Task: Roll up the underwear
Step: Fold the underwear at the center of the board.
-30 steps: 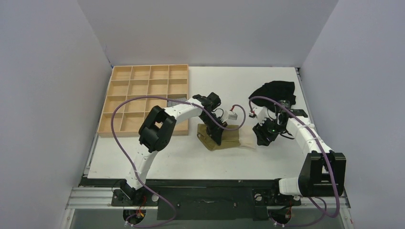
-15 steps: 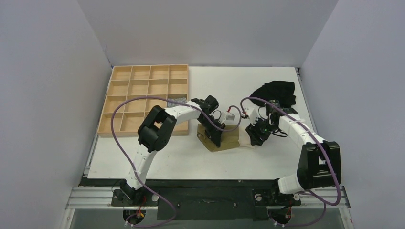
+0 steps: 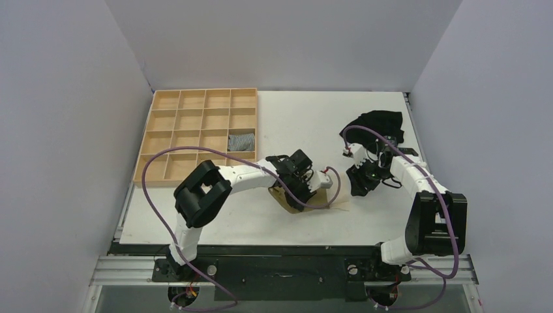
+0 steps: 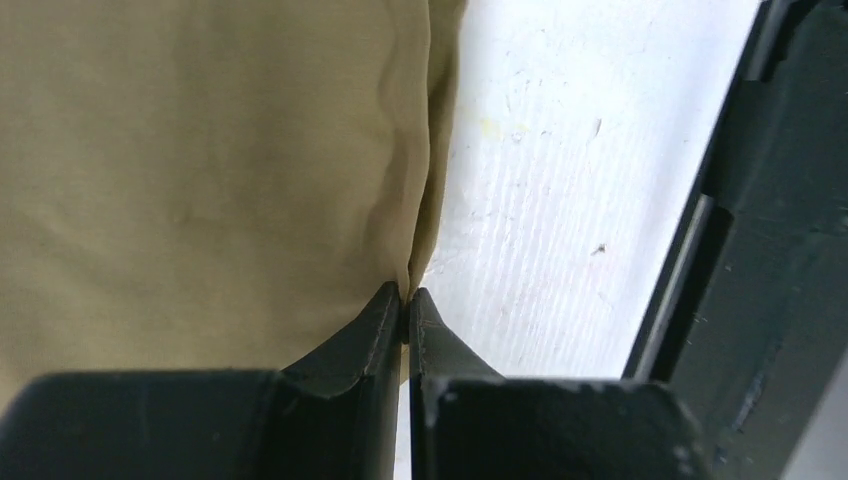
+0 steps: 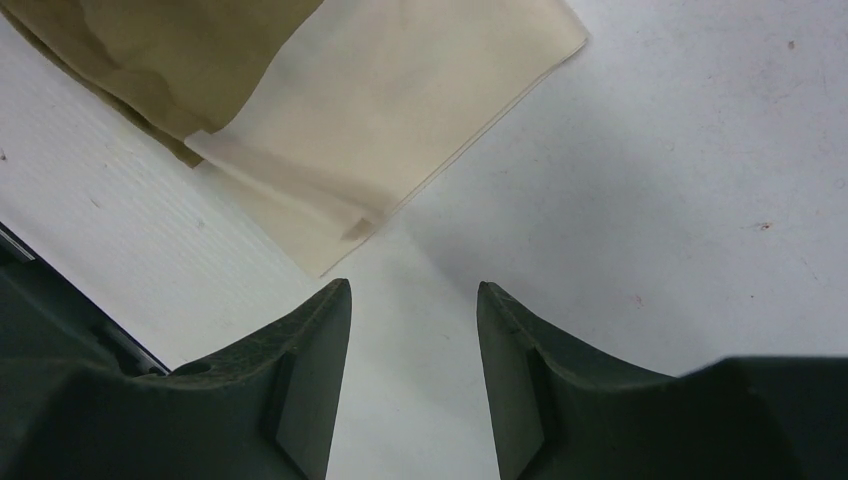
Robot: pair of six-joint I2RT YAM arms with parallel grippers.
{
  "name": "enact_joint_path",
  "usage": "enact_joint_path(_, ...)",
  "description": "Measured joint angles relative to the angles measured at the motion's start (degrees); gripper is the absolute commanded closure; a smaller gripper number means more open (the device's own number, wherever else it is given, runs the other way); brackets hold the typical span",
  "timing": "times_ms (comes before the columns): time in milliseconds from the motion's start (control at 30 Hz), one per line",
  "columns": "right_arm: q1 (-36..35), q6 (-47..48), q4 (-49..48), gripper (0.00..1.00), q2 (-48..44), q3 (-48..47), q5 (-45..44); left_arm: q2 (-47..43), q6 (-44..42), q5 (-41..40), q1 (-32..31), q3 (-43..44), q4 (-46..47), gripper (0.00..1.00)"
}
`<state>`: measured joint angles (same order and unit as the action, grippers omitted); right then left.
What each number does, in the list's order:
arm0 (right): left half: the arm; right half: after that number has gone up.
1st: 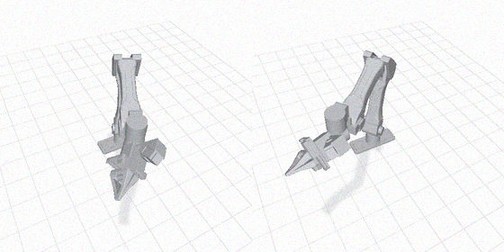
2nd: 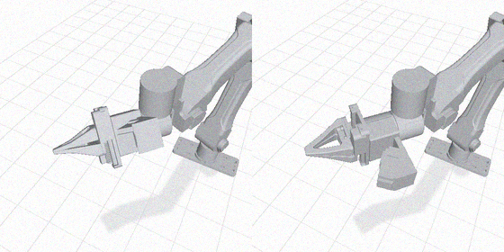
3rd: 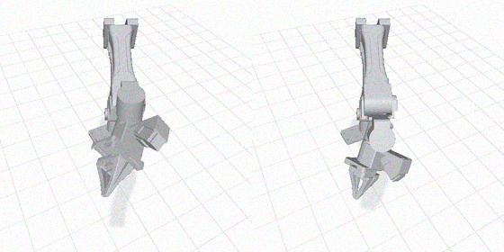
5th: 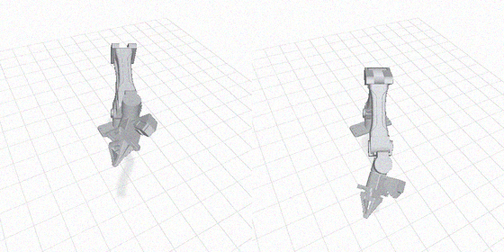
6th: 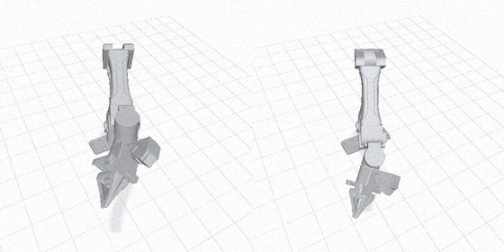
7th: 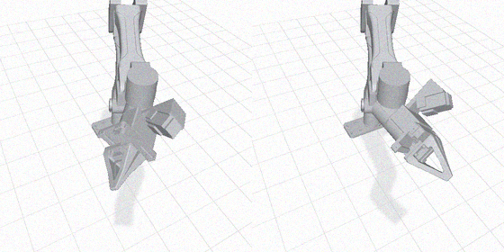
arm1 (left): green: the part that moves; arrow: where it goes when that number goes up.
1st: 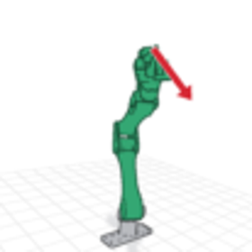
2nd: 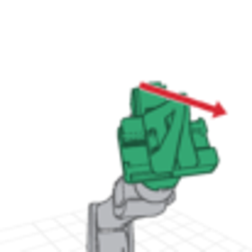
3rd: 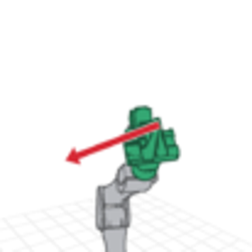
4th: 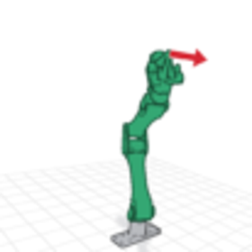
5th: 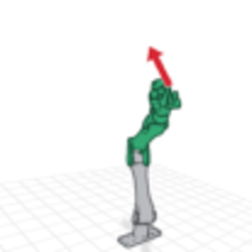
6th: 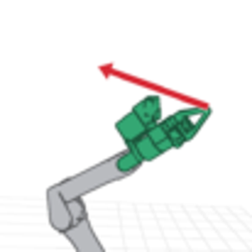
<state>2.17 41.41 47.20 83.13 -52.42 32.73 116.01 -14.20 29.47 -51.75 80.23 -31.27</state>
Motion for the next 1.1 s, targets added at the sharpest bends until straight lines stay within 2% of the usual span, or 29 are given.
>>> enact_joint_path(300, -0.07, 1.49, 3.45, 0.54, 0.13, 0.0, -0.35, -6.29, -3.8, -23.37, -10.84, -8.81, 9.44, 1.0)
enact_joint_path(467, -0.39, 4.72, 7.1, 0.55, 0.33, 0.0, -0.44, -6.54, -4.72, -29.4, -12.37, -9.33, 10.97, 1.0)
enact_joint_path(633, -0.33, 7.45, 6.67, 0.56, -2.34, 2.56, -1.05, -6.54, -4.94, -31.19, -11.87, -9.46, 11.52, 1.0)
enact_joint_path(967, -0.85, 11.15, -2.99, 0.55, -21.07, 14.62, -3.43, -7.87, -5.03, -28.59, -10.29, -13.68, 18.29, 1.0)
enact_joint_path(1100, -3.74, 12.44, -7.17, 0.55, -24.74, 17.77, -4.5, -8.33, -5.07, -25.59, -8.92, -15.63, 22.4, 0.99)
